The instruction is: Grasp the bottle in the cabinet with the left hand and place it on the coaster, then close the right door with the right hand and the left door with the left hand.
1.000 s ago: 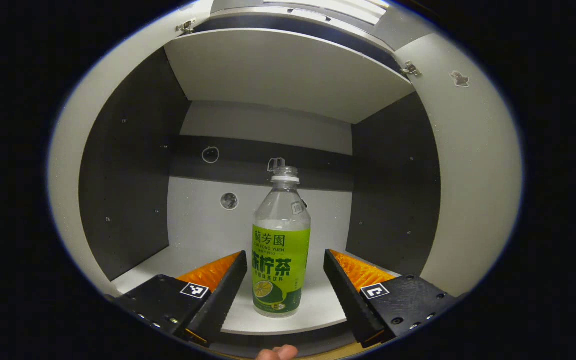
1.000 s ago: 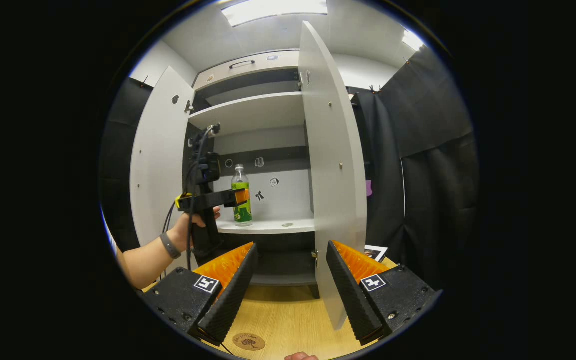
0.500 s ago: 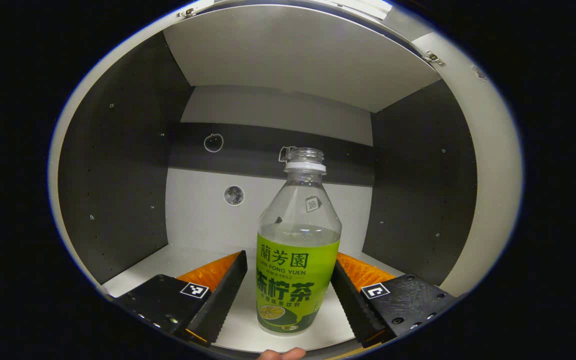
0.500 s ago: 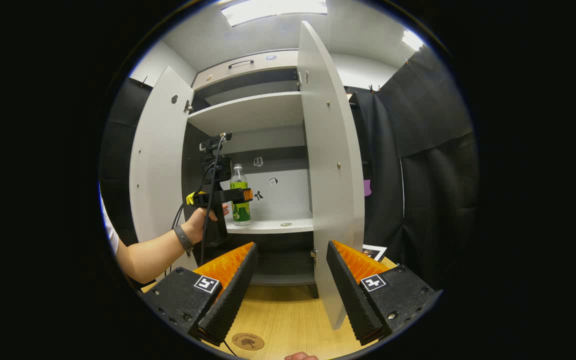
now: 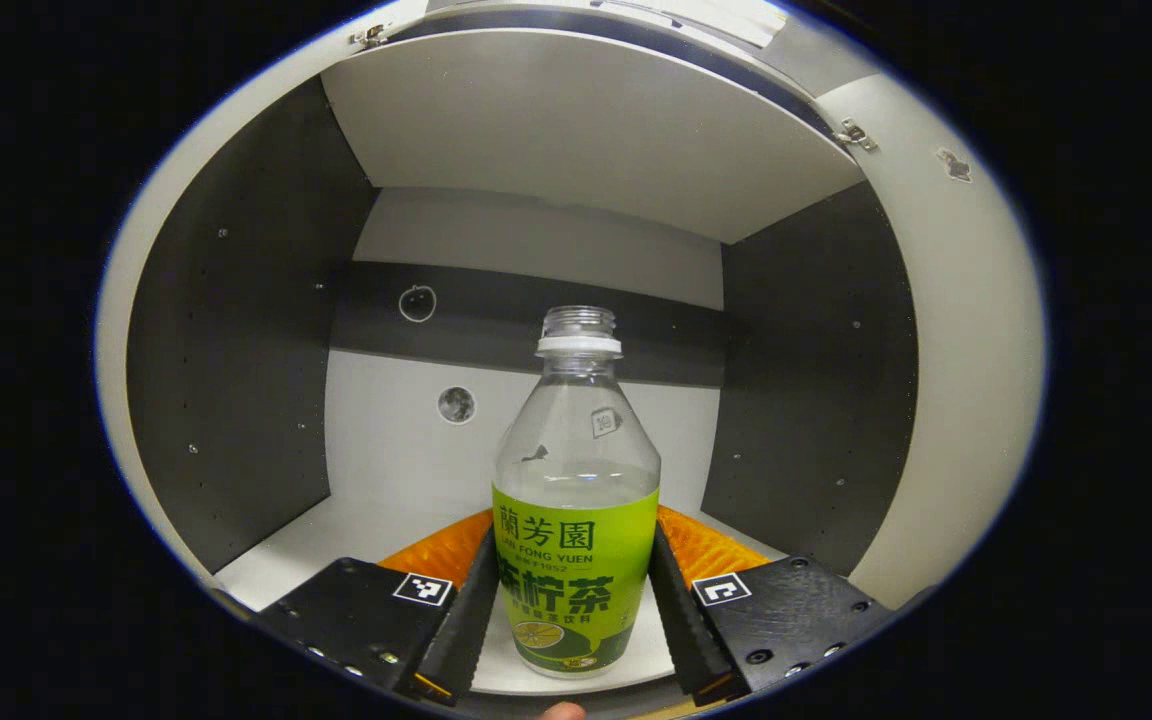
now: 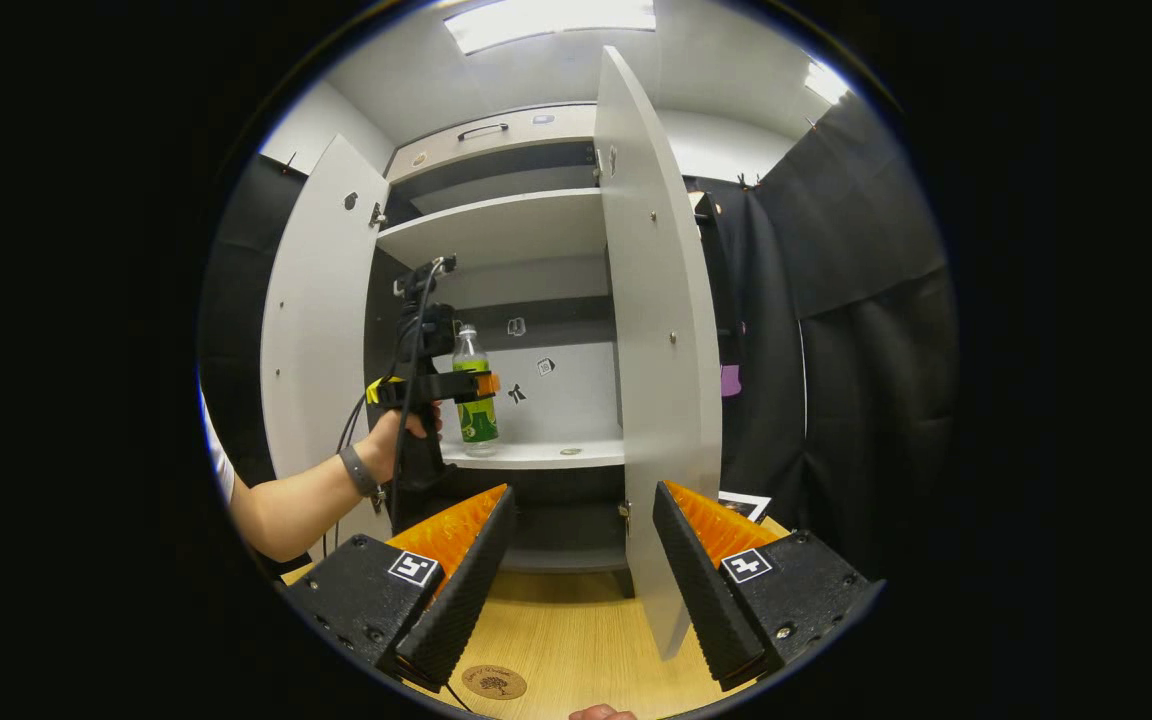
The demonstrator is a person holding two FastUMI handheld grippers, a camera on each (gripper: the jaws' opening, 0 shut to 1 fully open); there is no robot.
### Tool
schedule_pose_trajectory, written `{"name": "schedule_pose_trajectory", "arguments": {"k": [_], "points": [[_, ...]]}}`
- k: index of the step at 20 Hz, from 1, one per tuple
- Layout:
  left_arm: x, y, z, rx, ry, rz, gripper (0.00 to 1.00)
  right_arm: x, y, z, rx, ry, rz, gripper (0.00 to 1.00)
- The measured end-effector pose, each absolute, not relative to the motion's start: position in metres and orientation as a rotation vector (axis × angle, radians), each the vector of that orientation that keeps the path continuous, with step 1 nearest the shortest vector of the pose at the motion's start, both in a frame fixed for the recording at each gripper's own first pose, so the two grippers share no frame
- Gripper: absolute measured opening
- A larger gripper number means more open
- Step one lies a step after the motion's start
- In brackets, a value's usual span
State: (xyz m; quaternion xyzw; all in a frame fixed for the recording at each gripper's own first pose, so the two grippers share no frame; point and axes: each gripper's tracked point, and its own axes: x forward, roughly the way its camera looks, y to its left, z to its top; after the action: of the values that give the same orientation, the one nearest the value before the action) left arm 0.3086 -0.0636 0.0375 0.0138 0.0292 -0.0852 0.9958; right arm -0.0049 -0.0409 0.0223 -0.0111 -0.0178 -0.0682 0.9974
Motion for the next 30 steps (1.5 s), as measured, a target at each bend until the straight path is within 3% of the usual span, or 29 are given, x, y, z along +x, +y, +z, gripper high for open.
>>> {"name": "schedule_pose_trajectory", "arguments": {"k": [10, 21, 30], "points": [[0.19, -0.074, 0.034, 0.045, 0.041, -0.276, 0.72, -0.007, -0.029, 0.036, -0.029, -0.061, -0.076, 0.85], [0.081, -0.097, -0.108, -0.003, 0.118, -0.326, 0.72, -0.013, -0.026, 0.049, -0.051, -0.053, -0.05, 0.85], [0.029, -0.093, -0.197, 0.05, 0.127, -0.248, 0.72, -0.011, -0.027, 0.036, -0.067, 0.007, -0.052, 0.85]]}}
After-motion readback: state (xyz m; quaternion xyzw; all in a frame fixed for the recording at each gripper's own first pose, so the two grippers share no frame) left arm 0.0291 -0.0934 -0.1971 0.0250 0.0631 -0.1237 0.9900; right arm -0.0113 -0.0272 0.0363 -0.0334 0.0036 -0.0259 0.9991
